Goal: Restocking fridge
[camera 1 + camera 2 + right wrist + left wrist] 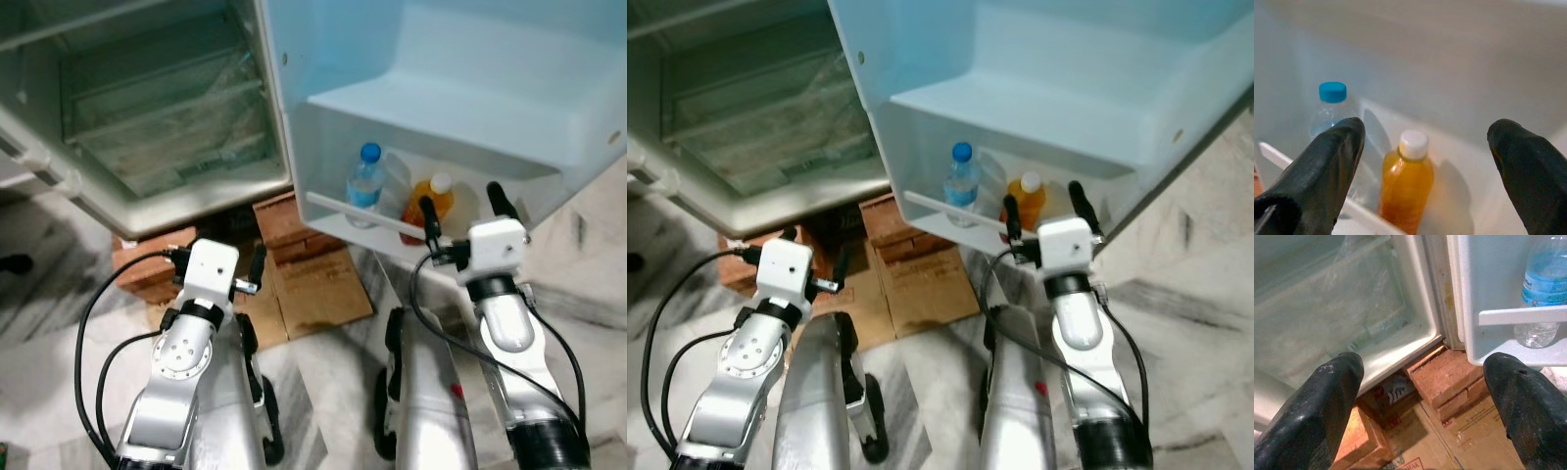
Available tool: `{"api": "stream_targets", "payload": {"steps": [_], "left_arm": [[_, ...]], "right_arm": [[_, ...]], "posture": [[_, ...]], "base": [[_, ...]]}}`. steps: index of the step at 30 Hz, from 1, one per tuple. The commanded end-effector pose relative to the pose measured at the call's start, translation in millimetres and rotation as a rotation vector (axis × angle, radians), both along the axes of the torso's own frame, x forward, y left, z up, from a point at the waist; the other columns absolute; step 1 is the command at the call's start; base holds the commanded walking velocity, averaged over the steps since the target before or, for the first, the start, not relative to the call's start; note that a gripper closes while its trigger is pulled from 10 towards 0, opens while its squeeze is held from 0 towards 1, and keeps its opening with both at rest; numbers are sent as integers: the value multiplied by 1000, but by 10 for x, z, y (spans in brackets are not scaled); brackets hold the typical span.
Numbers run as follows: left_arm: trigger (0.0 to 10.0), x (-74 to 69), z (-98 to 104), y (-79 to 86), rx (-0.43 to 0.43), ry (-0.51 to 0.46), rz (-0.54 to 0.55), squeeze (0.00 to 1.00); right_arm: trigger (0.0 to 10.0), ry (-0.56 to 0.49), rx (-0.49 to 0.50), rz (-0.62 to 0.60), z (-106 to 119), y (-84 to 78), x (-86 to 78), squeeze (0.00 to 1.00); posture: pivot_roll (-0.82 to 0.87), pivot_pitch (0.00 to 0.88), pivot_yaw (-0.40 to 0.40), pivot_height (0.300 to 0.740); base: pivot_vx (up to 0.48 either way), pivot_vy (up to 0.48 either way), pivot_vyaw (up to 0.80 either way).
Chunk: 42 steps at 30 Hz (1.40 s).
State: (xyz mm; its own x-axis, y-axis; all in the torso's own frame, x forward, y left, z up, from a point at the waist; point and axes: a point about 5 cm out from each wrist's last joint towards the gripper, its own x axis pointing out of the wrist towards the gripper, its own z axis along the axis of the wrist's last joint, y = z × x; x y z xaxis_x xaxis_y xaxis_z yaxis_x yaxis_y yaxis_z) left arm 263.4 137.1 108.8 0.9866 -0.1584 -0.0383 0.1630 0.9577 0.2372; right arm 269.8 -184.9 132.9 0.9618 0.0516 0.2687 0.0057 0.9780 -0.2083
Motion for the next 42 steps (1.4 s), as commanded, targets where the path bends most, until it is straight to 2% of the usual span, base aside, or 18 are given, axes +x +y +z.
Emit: {"api": "stream_targets", "payload": {"steps": [1, 2, 6, 9, 12, 13, 14, 15, 16, 18, 20, 21, 28, 32, 42], "left_arm": [[10000, 14, -49, 24, 0, 9, 7, 0], [10000, 23, -50, 17, -2, 9, 3, 0], [10000, 82, -45, -37, -16, 3, -31, 0], [10000, 97, -61, -43, -25, 9, -32, 0], [10000, 93, -94, -58, -70, 15, -42, 0], [10000, 88, -104, -61, -74, 15, -41, 0], [10000, 92, -107, -62, -73, 12, -36, 0], [10000, 97, -110, -55, -79, 11, -26, 0], [10000, 99, -116, -40, -91, 11, -16, 0], [10000, 104, -112, -33, -92, 9, -11, 0], [10000, 116, -120, -45, -113, 15, -22, 0], [10000, 118, -122, -51, -114, 15, -25, 0], [10000, 119, -104, -70, -131, -1, -30, 0], [10000, 130, -94, -45, -147, -15, 7, 0], [10000, 174, 44, -25, -144, -101, 68, 0]], "right_arm": [[10000, 33, 48, -7, 18, -7, -36, 1000], [10000, 40, 50, -3, 20, -1, -45, 1000], [10000, 86, 20, 135, 6, 124, -173, 1000], [10000, 113, 20, 125, -3, 130, -229, 1000], [10000, 119, 40, 43, -6, 106, -301, 1000], [10000, 116, 18, 34, -17, 114, -319, 1000], [10000, 113, 15, 9, -21, 115, -334, 933], [10000, 121, 47, -32, -32, 104, -340, 0], [10000, 134, 72, -89, -51, 96, -349, 0], [10000, 104, 28, -86, -20, 121, -356, 0], [10000, 113, 146, -50, -8, 179, -348, 0], [10000, 117, 152, -48, -7, 189, -339, 0], [10000, 105, 111, 4, 54, 230, -248, 0], [10000, 103, 103, 9, 89, 199, -193, 0], [10000, 88, 80, 75, 196, 236, -9, 0]], "posture": [[-94, 139, 123, 552], [-94, 139, 123, 552], [-131, 108, 146, 552], [-142, 92, 146, 552], [-142, 62, 141, 552], [-140, 51, 138, 552], [-139, 47, 138, 552], [-139, 35, 140, 552], [-144, 23, 140, 552], [-147, 19, 143, 552], [-144, 18, 139, 557], [-144, 18, 139, 561], [-131, 22, 112, 586], [-116, 18, 84, 606], [-68, 19, 25, 666]], "base": [[0, 0, 0], [0, 0, 0], [0, 0, 0], [0, 0, 0], [0, 0, 0], [0, 0, 0], [0, 0, 0], [0, 0, 0], [0, 0, 0], [0, 0, 0], [0, 0, 0], [0, 0, 0], [0, 0, 0], [0, 0, 0], [0, 0, 0]]}}
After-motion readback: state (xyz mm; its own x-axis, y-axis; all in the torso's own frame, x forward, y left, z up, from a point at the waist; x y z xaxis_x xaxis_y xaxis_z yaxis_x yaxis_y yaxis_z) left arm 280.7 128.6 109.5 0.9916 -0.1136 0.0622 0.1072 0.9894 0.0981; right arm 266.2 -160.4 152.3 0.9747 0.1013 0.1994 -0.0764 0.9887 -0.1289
